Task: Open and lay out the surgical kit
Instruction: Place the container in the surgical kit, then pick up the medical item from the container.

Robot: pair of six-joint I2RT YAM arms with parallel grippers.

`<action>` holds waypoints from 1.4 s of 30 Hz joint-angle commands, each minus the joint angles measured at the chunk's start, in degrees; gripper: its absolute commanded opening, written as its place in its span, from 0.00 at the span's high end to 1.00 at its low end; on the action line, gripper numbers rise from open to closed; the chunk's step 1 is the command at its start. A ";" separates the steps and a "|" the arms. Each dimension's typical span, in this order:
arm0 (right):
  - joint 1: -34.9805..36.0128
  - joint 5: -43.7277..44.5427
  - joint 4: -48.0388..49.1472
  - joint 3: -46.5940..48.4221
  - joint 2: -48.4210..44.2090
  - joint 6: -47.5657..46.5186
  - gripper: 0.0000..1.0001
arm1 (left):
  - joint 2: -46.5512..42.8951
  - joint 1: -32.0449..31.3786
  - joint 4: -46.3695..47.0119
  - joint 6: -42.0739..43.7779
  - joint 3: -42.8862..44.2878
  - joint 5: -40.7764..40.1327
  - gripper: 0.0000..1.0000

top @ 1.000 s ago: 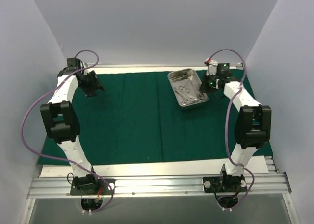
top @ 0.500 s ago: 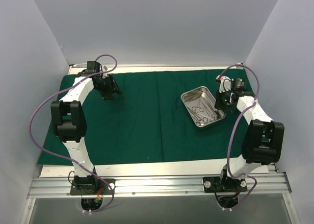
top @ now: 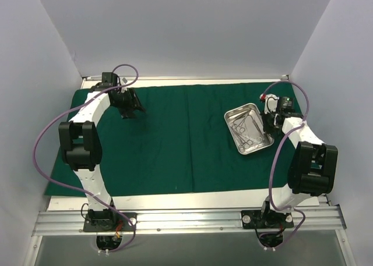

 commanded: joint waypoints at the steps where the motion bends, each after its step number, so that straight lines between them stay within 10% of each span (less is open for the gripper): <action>1: -0.50 6.82 2.60 -0.37 -0.13 -1.71 0.89 | -4.03 -0.02 2.30 -0.48 -0.31 1.58 0.36; 9: -0.06 10.60 2.78 2.61 0.93 1.00 0.43 | -5.43 -0.11 2.39 -0.49 -1.45 1.67 0.32; 14: 1.69 20.25 0.67 9.29 0.93 9.78 0.31 | -6.31 -0.20 2.12 -0.92 -1.28 1.23 0.27; 16: 3.10 24.48 -0.65 12.19 0.58 15.75 0.01 | -6.92 -0.46 2.12 -0.49 -1.36 -0.08 0.23; 20: 3.46 25.64 -5.56 16.85 0.84 29.28 0.00 | -8.42 -1.86 2.12 0.22 -1.71 -3.24 0.07; 25: 1.26 3.27 -6.19 16.61 -0.12 37.63 0.00 | -11.05 -5.29 0.01 5.56 -0.75 -9.48 0.06; 31: 2.13 0.48 -2.75 11.85 -2.14 48.71 0.00 | -14.57 -7.58 -2.88 10.07 0.13 -8.95 0.06; 42: 11.35 11.74 -12.76 14.39 1.80 31.44 0.18 | -17.12 -5.56 0.63 6.12 -6.45 -4.67 0.06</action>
